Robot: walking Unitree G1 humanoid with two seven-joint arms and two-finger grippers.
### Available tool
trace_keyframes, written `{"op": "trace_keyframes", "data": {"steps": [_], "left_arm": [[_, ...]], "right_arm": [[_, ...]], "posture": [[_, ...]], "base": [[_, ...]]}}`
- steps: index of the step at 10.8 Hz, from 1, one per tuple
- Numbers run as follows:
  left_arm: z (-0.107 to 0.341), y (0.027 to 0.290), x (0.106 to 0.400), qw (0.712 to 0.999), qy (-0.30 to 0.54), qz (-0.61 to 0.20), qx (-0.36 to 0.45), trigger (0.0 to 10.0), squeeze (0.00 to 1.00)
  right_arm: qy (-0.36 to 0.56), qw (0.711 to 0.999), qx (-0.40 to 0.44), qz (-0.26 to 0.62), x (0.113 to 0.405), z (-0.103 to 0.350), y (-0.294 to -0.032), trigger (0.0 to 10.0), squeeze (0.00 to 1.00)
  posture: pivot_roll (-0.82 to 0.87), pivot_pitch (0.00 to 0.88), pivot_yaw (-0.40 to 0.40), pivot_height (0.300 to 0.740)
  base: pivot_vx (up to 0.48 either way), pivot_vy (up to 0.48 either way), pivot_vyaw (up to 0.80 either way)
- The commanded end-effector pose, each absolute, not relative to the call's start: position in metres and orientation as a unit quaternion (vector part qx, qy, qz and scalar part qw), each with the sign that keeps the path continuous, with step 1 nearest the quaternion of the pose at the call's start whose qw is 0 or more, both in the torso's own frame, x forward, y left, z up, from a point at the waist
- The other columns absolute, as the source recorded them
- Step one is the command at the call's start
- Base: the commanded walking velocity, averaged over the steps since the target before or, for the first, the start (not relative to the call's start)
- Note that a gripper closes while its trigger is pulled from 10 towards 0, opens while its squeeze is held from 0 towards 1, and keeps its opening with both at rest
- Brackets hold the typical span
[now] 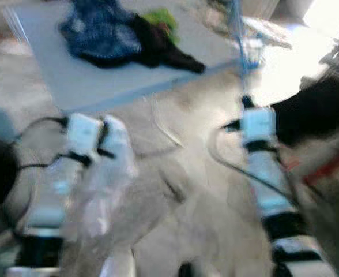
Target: Hang hanger
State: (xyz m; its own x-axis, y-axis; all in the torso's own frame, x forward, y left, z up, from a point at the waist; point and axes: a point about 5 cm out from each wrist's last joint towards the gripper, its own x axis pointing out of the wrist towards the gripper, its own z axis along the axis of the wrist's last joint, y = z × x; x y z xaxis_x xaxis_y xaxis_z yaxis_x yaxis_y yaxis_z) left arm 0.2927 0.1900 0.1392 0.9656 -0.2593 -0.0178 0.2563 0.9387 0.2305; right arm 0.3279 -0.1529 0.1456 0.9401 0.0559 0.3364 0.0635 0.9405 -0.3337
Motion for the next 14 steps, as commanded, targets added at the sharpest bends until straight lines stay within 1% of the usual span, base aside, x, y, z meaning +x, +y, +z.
{"op": "trace_keyframes", "data": {"steps": [1,4,6,10,14], "left_arm": [[0.149,0.176,0.293,0.98,-0.041,-0.16,0.107,10.0,0.0],[0.145,0.169,0.29,0.977,-0.035,-0.186,0.094,10.0,0.0],[0.14,0.166,0.285,0.974,-0.031,-0.202,0.095,10.0,0.0],[0.134,0.156,0.277,0.968,-0.023,-0.229,0.101,10.0,0.0],[0.133,0.151,0.273,0.963,-0.026,-0.247,0.108,10.0,0.0]], "right_arm": [[-0.169,0.969,-0.178,-0.019,0.326,0.146,-0.166,10.0,0.0],[-0.167,0.971,-0.173,-0.011,0.324,0.144,-0.157,10.0,0.0],[-0.159,0.972,-0.173,-0.006,0.317,0.137,-0.154,10.0,0.0],[-0.148,0.973,-0.176,-0.008,0.314,0.132,-0.156,10.0,0.0],[-0.144,0.973,-0.178,-0.008,0.313,0.13,-0.157,10.0,0.0]], "posture": [[0.12,0.146,-0.089,0.74],[0.11,0.172,-0.075,0.74],[0.1,0.185,-0.079,0.74],[0.1,0.179,-0.077,0.74],[0.1,0.184,-0.076,0.74]], "base": [[0.0,0.48,-0.8],[0.0,0.457,-0.8],[0.285,0.384,-0.8],[0.354,0.322,-0.8],[0.473,0.0,-0.8]]}}
